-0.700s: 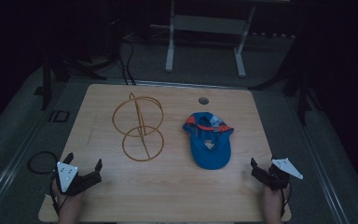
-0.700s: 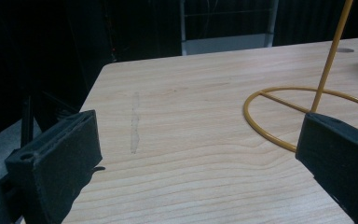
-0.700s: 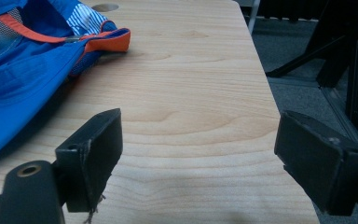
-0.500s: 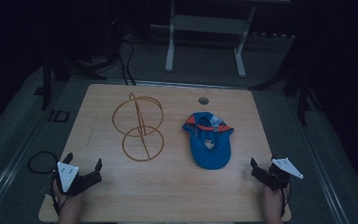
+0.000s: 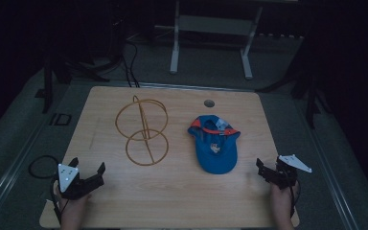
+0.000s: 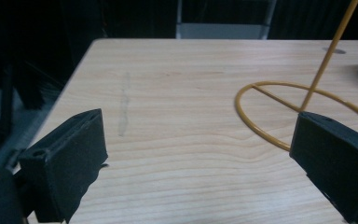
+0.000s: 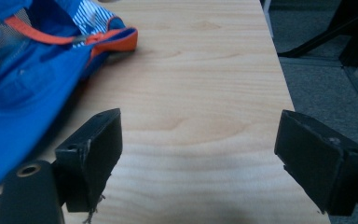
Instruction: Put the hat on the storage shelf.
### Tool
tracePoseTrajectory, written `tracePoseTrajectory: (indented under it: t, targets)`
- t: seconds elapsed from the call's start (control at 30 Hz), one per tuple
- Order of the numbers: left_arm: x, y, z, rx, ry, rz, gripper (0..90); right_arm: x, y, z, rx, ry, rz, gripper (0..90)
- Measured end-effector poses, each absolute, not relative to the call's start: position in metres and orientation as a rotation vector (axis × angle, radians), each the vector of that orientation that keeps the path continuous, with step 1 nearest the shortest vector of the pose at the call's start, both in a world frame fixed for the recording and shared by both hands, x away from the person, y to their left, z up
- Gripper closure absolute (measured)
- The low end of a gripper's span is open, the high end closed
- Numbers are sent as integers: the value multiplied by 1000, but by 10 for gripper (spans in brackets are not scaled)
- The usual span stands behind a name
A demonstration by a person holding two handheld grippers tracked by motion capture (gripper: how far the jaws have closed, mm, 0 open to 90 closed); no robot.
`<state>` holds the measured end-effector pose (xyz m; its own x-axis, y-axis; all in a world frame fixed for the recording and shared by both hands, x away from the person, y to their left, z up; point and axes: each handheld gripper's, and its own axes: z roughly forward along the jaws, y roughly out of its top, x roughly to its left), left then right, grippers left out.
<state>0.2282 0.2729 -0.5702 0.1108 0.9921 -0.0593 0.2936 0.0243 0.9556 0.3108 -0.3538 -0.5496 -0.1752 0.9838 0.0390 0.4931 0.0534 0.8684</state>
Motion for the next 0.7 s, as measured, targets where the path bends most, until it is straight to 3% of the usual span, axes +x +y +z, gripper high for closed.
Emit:
tracePoseTrajectory:
  t: [0.7]
  targets:
    - [226, 265, -564, 1559, 1310, 832, 25, 348, -316, -496, 1411, 1803, 1133, 134]
